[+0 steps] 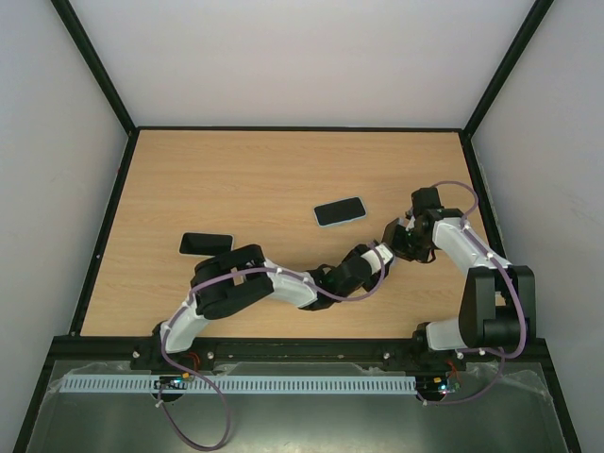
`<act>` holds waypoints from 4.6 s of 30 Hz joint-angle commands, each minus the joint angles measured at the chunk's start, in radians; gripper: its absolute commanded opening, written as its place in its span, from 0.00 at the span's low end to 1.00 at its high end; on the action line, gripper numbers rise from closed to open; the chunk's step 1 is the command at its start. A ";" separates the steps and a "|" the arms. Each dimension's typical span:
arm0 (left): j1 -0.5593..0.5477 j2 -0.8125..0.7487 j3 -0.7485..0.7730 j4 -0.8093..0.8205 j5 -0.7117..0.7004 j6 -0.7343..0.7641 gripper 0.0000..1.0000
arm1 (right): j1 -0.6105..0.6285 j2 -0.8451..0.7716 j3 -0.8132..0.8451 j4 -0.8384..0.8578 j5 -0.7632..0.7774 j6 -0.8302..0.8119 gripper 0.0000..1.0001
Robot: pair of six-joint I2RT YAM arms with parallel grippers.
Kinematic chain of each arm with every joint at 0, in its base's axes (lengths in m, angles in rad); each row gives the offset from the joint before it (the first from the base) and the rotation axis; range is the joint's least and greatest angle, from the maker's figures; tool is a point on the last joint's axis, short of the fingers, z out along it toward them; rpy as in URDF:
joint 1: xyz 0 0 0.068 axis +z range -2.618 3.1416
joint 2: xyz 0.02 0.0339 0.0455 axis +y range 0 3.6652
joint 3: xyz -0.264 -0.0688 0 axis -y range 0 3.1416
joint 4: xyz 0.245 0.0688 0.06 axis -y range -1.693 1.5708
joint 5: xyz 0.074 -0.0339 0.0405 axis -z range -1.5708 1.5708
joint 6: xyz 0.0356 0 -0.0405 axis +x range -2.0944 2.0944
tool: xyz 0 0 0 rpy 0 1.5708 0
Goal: Take the phone out of the phone case
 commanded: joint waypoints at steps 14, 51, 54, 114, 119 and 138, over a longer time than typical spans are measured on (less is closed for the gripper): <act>-0.028 0.076 0.052 -0.037 -0.255 0.107 0.53 | 0.000 -0.016 -0.003 0.036 -0.052 -0.040 0.02; -0.026 -0.207 -0.088 -0.076 -0.235 -0.146 0.03 | 0.000 -0.175 0.008 0.076 -0.017 -0.104 0.02; -0.026 -0.272 -0.128 -0.077 -0.239 -0.197 0.03 | 0.000 -0.205 0.000 0.089 -0.011 -0.099 0.02; -0.369 -0.773 -0.431 -0.776 -0.637 -0.483 0.03 | -0.329 0.342 0.441 0.005 0.030 -0.668 0.35; -0.307 -0.716 -0.409 -0.660 -0.539 -0.397 0.03 | -0.305 0.138 0.318 -0.059 -0.064 -0.685 0.35; -0.061 -0.040 0.146 -0.366 -0.366 -0.113 0.03 | -0.257 -0.537 0.068 0.204 0.103 -0.241 0.41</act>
